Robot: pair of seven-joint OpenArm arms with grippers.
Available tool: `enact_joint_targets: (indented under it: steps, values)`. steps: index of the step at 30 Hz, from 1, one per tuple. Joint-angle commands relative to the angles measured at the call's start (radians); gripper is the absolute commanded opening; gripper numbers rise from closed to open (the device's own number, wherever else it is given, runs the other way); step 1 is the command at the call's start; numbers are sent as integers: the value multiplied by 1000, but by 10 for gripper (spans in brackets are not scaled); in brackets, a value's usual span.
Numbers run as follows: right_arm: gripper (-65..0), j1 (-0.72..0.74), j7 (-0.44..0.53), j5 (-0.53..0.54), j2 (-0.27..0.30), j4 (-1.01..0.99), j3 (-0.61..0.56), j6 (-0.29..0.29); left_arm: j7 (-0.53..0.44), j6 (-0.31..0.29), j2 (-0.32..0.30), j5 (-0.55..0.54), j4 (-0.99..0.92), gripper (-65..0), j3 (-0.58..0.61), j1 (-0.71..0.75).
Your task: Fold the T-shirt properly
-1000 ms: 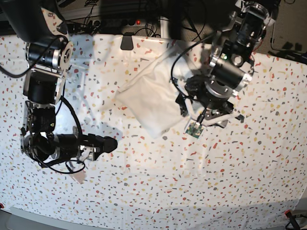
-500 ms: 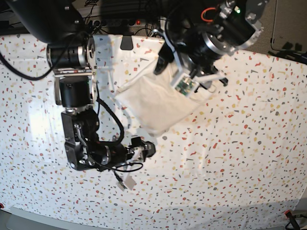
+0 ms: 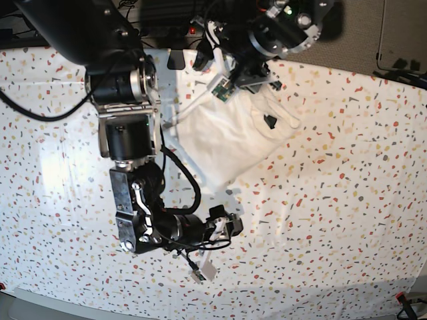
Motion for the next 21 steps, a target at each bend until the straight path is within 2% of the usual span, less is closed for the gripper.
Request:
enact_joint_targets:
  steps: [1,6,10,13,19,21]
  values:
    - [-362,39,14,21,-20,16,0,5,-21,-4,5,-7,7,-328,2,-3]
    - [-362,31,-3,20,-69,-10,0,5,-80,-5,5,-11,-37,-328,1,-3]
    - [-362,24,-35,20,-74,-53,0,5,-109,-4,5,39,-114,-328,1,-10]
    - [-362,8,-43,20,-51,-55,0,5,-146,-4,6,69,-180,-328,1,-16]
    - [-362,-34,-69,32,28,-55,-1,5,-147,-4,5,68,-249,-328,1,-90]
    - [-362,-48,-75,79,62,-55,-1,5,-141,-4,5,69,-269,-328,1,-126]
